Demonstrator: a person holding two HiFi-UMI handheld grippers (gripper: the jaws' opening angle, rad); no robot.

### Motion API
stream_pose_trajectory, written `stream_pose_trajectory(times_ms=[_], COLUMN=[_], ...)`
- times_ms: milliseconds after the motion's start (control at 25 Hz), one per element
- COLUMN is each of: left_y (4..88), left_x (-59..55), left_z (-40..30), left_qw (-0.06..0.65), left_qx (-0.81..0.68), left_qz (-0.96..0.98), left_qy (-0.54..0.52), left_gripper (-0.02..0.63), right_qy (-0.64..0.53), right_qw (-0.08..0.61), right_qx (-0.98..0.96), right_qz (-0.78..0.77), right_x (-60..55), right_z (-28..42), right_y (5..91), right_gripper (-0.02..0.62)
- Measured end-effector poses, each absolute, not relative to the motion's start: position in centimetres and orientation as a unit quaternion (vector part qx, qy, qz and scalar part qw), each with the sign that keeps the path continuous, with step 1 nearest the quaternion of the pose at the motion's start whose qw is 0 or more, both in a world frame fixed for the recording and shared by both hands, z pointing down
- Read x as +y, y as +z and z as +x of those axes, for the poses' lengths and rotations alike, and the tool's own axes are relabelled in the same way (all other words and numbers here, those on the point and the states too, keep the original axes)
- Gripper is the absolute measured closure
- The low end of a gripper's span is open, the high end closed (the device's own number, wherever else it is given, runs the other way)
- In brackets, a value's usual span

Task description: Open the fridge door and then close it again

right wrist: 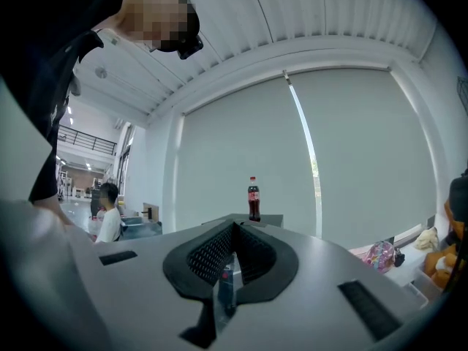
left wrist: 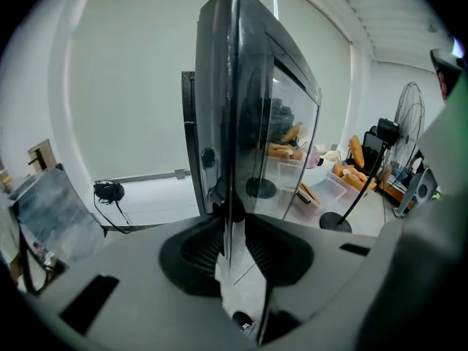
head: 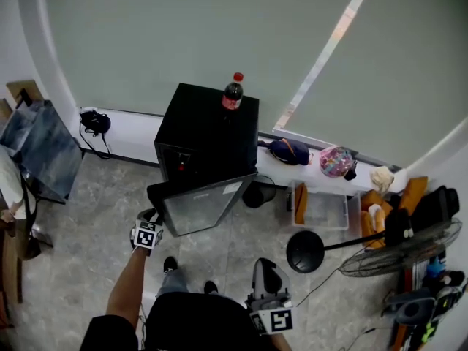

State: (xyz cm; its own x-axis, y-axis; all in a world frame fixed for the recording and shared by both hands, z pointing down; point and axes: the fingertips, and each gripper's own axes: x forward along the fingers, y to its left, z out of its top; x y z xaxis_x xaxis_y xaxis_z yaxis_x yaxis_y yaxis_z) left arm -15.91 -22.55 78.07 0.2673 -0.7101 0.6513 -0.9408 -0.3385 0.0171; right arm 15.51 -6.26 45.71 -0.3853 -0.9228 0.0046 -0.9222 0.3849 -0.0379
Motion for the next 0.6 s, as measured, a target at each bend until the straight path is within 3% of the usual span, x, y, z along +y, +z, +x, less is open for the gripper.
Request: stream_pose_trajectory(times_ms=[320, 600], left_y=[78.0, 77.9], left_x=[-19.5, -16.6], left_z=[-14.7, -13.2], left_qw=[0.225, 0.236], left_qx=[-0.575, -0.603], left_qz=[0.740, 0.716], left_qy=[0.266, 0.261], left_gripper=[0.512, 0.514], right_qy=[0.009, -0.003], right_qw=[0.057, 0.037], right_qx=[0.861, 0.886], right_qz=[-0.506, -0.462], right_x=[-5.3, -3.7], right_z=[18.2, 19.8], right_y=[44.5, 45.5], right_gripper=[0.586, 0.588])
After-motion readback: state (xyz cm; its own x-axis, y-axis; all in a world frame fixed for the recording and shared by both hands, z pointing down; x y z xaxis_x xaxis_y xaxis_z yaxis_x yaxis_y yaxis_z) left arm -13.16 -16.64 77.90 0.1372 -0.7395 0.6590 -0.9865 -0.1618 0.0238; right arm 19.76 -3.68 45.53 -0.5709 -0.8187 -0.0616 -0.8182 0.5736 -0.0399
